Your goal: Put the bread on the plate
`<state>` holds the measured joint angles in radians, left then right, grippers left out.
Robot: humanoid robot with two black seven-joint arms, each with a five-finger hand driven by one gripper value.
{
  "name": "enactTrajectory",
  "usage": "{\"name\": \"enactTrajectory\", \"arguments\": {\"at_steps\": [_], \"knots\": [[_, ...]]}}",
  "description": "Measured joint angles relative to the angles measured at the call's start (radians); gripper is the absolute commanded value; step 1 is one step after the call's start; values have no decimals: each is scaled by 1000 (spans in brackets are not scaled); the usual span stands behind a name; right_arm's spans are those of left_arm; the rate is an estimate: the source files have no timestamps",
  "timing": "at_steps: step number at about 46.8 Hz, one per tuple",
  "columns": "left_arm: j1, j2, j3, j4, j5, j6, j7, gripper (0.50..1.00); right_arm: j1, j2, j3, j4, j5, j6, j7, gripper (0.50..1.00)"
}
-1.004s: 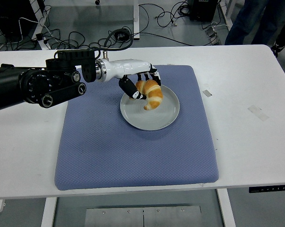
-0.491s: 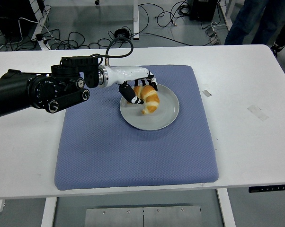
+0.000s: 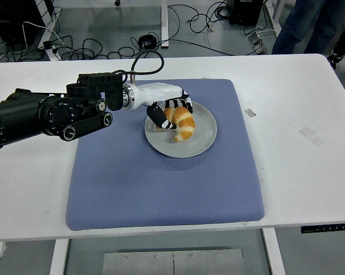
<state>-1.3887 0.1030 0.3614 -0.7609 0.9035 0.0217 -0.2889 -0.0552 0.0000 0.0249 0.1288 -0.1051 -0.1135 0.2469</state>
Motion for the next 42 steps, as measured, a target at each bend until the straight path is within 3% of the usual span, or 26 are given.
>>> {"name": "enactTrajectory", "arguments": {"at_steps": [9, 13, 17, 26, 32, 42], "knots": [[2, -2, 0, 11, 0, 0, 3, 500, 0, 0, 0, 0, 0, 0, 0, 1000], [11, -2, 1, 17, -1, 0, 3, 670, 0, 0, 0, 0, 1, 0, 0, 1000], [13, -8, 0, 17, -2, 0, 3, 740, 0, 0, 0, 0, 1, 1, 0, 1000], [18, -15, -1, 17, -3, -1, 2, 777, 0, 0, 0, 0, 1, 1, 0, 1000], [19, -16, -2, 17, -7, -1, 1, 852, 0, 0, 0, 0, 1, 1, 0, 1000], [12, -16, -6, 16, -17, -7, 1, 870, 0, 0, 0, 0, 0, 0, 0, 1000]]}}
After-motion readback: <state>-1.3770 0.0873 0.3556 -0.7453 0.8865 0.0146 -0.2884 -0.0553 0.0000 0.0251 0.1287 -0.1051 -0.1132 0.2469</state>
